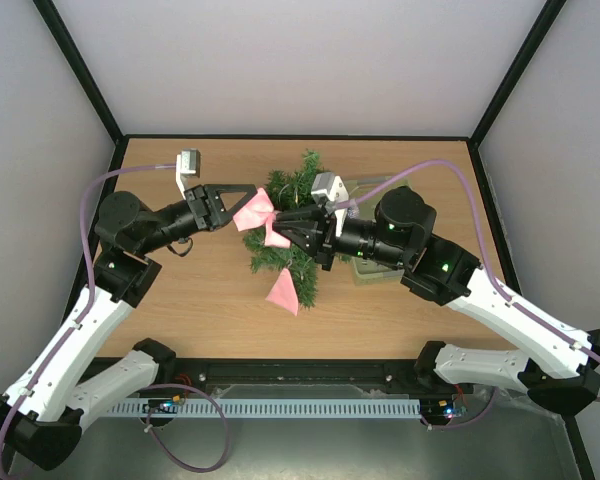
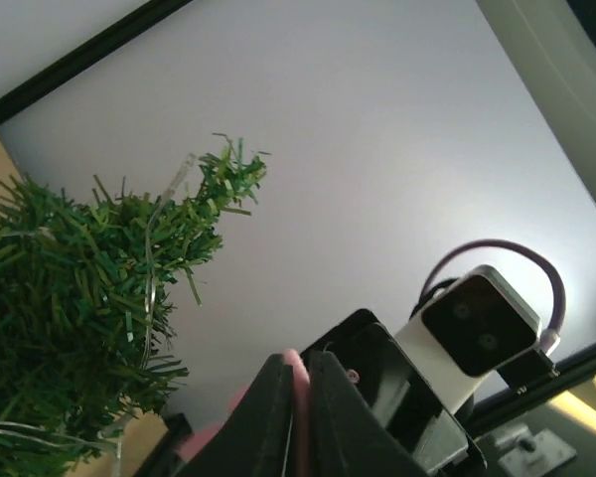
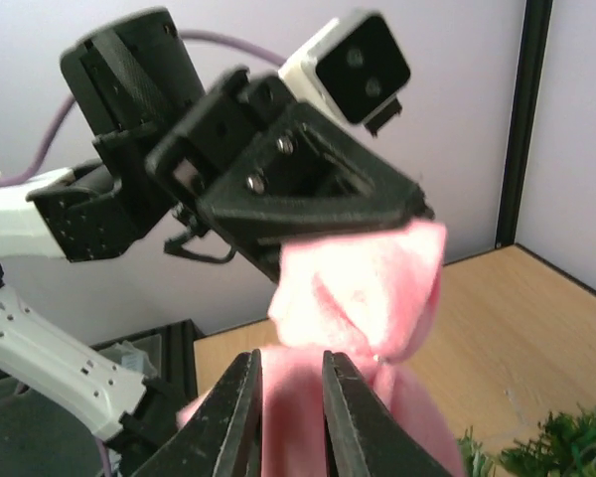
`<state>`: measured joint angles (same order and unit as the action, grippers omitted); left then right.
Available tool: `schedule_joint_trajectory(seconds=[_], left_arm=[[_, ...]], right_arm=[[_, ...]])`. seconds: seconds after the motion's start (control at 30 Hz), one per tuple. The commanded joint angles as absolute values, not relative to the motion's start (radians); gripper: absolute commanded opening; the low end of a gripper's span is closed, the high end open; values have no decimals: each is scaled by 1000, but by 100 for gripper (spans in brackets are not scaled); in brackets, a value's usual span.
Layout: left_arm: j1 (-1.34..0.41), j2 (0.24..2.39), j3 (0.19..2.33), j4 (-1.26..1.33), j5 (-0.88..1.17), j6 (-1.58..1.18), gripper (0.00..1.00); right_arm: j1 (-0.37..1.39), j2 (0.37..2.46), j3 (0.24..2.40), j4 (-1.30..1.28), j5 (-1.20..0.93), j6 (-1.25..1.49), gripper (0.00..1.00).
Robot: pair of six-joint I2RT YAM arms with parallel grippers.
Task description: Decorate the small christmas tree
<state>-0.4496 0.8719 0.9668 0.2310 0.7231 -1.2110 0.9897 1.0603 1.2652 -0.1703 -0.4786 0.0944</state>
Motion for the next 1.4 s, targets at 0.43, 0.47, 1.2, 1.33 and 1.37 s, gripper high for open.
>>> schedule_joint_trajectory(seconds=[0.43, 0.47, 1.2, 1.33, 1.37], left_arm=[[-460, 822, 870, 595, 1022, -1058, 2], [-465, 818, 874, 611, 1031, -1067, 2], [-557, 823, 958, 694, 1097, -1105, 2], [-565, 831, 957, 693, 1097, -1099, 2], [-566, 832, 955, 692, 1098, -1097, 2]], right_arm=[[996, 885, 1035, 51, -565, 495, 51], [997, 887, 1030, 56, -567, 490, 51], [996, 938, 977, 254, -825, 504, 76], [996, 949, 976, 308, -873, 545, 73], [996, 946, 971, 325, -882, 555, 71]])
